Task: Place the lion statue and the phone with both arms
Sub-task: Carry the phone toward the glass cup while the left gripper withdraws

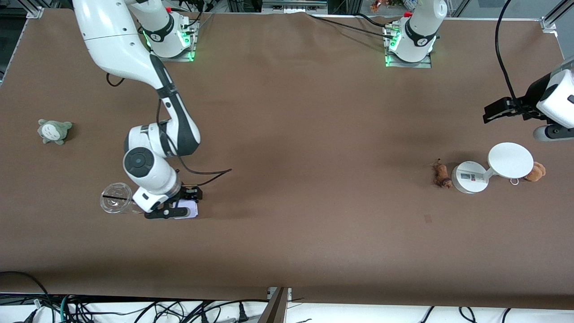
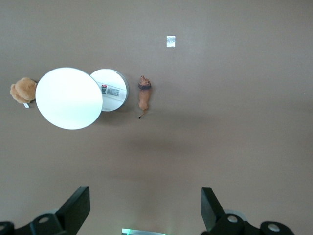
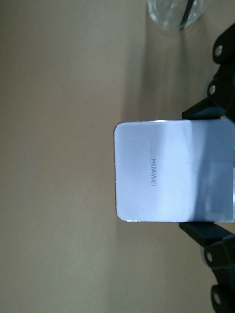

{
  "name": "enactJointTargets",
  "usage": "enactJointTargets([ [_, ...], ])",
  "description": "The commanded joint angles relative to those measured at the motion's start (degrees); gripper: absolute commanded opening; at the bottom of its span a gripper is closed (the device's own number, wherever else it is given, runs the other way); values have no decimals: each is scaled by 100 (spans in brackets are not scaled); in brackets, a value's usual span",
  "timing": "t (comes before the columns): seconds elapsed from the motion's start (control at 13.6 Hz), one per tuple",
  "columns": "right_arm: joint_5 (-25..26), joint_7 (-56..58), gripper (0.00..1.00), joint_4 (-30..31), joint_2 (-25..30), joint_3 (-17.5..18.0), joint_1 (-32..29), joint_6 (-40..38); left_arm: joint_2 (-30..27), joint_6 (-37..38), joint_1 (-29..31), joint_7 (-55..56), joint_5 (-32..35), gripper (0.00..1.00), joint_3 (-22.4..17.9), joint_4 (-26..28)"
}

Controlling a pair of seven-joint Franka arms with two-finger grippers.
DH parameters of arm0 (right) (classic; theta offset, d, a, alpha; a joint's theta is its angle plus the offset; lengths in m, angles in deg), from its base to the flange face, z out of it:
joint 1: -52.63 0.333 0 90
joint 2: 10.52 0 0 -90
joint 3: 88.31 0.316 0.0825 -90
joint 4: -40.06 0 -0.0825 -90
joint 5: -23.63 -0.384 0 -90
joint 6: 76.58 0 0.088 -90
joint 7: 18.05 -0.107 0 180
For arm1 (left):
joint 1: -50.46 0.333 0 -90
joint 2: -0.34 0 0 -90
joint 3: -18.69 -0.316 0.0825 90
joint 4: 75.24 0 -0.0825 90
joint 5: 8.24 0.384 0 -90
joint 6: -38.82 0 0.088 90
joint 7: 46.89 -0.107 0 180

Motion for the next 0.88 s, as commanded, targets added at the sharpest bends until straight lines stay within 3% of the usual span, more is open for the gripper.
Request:
enactJointTargets([
  [0.0,-116,417,51,333,214,102,-312,61,-138,-64,-76,-28,-94,100,-130,176],
  [0.44,-247,497,55,412,-14,120,-436,465,83,-81,-58,7,-103,100,-86,-106],
  [0.59,-247,489,66,491,-23,128,-462,632,100,-81,-58,7,-94,100,-86,-168],
  [0.73,-247,471,88,500,-41,137,-462,633,100,-81,-58,-2,-120,100,-86,-159],
  [0.81,-247,471,88,500,-41,137,-462,633,144,-81,-58,-11,-120,100,-86,-168],
])
